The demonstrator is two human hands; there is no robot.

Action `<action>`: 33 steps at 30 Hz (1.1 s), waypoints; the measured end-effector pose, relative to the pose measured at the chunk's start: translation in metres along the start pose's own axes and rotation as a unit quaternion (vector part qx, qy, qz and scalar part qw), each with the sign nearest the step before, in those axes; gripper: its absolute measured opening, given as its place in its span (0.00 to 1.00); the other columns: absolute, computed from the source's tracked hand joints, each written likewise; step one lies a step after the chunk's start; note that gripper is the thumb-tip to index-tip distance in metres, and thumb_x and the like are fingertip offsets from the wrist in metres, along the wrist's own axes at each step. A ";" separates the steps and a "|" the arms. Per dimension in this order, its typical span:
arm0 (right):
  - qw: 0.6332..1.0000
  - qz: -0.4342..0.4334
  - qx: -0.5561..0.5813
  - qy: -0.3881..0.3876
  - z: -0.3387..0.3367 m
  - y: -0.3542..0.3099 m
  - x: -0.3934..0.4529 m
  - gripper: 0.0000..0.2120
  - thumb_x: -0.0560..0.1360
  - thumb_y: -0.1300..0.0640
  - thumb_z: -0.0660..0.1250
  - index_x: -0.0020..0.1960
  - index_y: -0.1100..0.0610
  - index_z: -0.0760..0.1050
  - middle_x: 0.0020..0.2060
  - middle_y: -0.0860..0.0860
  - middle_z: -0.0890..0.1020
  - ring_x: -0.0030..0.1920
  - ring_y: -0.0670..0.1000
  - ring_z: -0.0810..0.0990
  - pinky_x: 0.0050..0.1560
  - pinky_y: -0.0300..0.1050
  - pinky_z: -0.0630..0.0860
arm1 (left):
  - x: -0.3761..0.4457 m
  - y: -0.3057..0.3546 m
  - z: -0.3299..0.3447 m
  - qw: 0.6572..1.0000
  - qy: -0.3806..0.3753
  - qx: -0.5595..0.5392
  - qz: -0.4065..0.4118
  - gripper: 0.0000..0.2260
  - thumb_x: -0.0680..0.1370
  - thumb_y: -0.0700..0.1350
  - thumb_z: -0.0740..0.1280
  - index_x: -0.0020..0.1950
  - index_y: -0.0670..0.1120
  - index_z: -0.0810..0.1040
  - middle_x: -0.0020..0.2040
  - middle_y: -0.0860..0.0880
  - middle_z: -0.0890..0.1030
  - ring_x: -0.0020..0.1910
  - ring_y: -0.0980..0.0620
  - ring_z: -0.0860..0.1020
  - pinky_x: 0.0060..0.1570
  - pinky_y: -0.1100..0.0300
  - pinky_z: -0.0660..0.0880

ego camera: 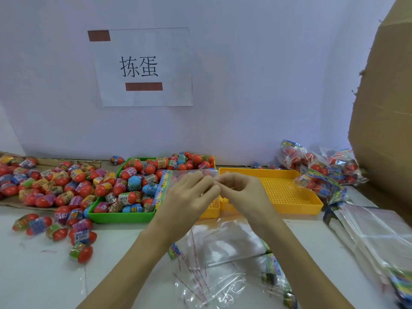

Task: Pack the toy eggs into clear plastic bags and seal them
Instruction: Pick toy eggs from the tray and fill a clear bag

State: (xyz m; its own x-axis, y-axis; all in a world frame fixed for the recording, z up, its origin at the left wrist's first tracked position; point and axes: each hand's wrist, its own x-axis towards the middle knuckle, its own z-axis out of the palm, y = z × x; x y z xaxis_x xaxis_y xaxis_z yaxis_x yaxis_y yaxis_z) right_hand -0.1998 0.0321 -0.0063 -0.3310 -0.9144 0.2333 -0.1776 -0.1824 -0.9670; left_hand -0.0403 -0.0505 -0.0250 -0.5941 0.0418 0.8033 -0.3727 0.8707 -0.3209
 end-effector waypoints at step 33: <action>0.915 -0.154 -0.374 0.000 0.012 0.033 0.006 0.15 0.87 0.47 0.60 0.68 0.48 0.79 0.73 0.44 0.75 0.76 0.47 0.64 0.78 0.50 0.63 | -0.007 -0.036 -0.008 0.794 0.053 -0.294 -0.530 0.09 0.78 0.51 0.77 0.52 0.46 0.86 0.38 0.57 0.87 0.36 0.60 0.86 0.37 0.68 0.80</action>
State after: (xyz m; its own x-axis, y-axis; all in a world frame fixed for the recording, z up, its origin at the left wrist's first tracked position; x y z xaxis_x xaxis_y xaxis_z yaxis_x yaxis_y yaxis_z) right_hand -0.1965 0.0159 -0.0377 -0.1582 -0.8610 0.4834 -0.8468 -0.1335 -0.5149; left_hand -0.0170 -0.0781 -0.0154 -0.0941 -0.8530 0.5134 -0.2074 0.5212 0.8279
